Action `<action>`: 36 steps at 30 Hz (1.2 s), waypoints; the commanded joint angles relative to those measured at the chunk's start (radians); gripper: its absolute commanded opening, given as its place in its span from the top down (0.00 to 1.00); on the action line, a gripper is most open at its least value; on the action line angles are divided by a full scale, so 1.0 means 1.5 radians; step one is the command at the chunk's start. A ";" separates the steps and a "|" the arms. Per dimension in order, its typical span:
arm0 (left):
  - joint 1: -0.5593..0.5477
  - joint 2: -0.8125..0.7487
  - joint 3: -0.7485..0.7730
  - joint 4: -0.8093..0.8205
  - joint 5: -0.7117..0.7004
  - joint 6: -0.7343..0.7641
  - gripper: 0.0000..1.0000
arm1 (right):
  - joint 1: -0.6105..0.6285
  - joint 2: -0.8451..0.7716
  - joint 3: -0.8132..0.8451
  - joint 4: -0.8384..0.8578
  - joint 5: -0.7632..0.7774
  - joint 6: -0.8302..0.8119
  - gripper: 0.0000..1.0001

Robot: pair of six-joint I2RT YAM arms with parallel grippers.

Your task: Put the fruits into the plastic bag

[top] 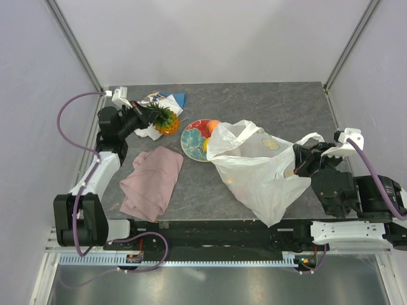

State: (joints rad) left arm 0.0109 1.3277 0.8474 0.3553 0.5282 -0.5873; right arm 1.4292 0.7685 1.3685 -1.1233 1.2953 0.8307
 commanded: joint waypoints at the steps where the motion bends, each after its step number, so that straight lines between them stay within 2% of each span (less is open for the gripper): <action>1: 0.000 -0.066 0.022 -0.003 0.005 0.014 0.99 | 0.000 -0.006 -0.008 -0.007 0.005 0.013 1.00; 6: 0.000 -0.089 0.068 -0.042 0.028 0.014 0.98 | 0.000 -0.002 -0.009 -0.007 0.004 0.012 1.00; 12: -0.051 -0.100 0.137 -0.081 0.031 0.043 0.98 | 0.000 0.011 -0.013 -0.007 0.002 0.009 1.00; 14: -0.091 -0.092 0.192 -0.123 0.026 0.064 0.98 | 0.001 0.024 -0.010 -0.007 0.005 0.006 1.00; 21: -0.201 -0.078 0.315 -0.136 0.019 0.078 0.98 | 0.000 0.030 -0.013 -0.007 0.000 0.010 1.00; 24: -0.241 -0.032 0.431 -0.173 0.048 0.084 0.98 | 0.000 0.026 -0.018 -0.007 -0.002 0.013 1.00; 25: -0.276 -0.021 0.478 -0.178 0.049 0.087 0.99 | 0.000 0.025 -0.018 -0.007 -0.002 0.015 1.00; 28: -0.343 0.005 0.547 -0.180 0.059 0.095 0.98 | 0.000 0.022 -0.023 -0.006 -0.008 0.018 1.00; 31: -0.402 0.018 0.582 -0.180 0.078 0.093 0.98 | 0.000 0.017 -0.026 -0.007 -0.009 0.021 1.00; 36: -0.483 -0.007 0.565 -0.155 0.102 0.080 0.98 | 0.000 0.010 -0.029 -0.008 -0.004 0.019 1.00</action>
State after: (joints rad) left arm -0.6464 1.3472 1.6829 0.0845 0.6312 -0.4847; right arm 1.4292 0.7982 1.3300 -1.1233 1.2793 0.8463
